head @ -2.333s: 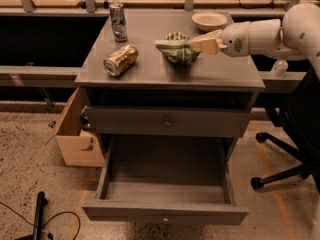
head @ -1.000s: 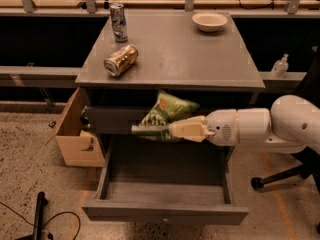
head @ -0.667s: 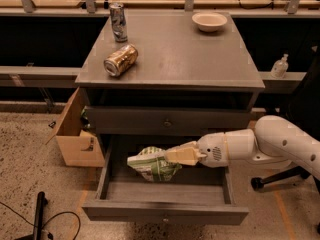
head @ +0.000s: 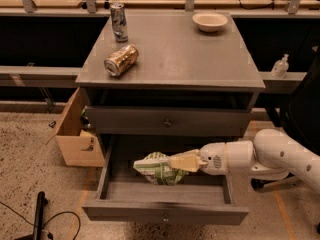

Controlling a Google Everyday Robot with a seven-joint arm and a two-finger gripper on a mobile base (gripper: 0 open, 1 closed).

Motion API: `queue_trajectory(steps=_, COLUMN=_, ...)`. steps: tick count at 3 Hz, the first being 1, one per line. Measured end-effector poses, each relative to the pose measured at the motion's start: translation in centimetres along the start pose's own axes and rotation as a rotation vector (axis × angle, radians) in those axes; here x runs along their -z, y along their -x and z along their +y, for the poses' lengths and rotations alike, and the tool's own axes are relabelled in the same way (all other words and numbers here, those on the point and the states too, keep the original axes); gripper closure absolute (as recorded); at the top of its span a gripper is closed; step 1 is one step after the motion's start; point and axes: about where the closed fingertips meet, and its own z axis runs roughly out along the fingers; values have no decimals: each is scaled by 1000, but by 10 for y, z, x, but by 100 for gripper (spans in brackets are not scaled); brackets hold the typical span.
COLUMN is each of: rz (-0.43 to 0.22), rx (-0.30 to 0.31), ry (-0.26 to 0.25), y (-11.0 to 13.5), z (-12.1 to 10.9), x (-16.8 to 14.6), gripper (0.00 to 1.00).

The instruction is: Place green jalapeno chip bag into middle drawer

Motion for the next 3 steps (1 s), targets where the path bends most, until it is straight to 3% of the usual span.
queue_trajectory(steps=3, rz=-31, rx=-136, ry=-59, y=-58, z=-78, x=-3, gripper=100)
